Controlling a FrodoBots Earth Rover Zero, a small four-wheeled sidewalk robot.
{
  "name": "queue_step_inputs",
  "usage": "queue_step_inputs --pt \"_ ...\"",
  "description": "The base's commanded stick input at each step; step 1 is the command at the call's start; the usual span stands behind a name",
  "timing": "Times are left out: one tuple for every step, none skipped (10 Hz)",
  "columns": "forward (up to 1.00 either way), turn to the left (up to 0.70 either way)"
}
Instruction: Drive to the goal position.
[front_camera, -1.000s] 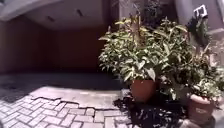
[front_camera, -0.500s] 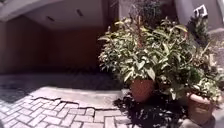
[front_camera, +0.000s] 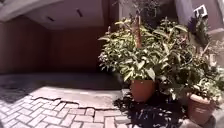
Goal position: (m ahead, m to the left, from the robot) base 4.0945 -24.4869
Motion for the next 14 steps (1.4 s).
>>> queue_step_inputs --pt "-0.56 -0.14" --pt "-0.7 0.0" --pt "-0.7 0.0" --pt "-0.7 0.0" --pt "-0.7 0.01" --pt "-0.7 0.07" --pt "-0.7 0.19" --pt "-0.7 0.35" --pt "-0.7 0.35" --pt "-0.7 0.35" --pt "-0.7 0.35" --pt "-0.7 0.35" --pt "-0.7 0.35" --pt "-0.7 0.35"
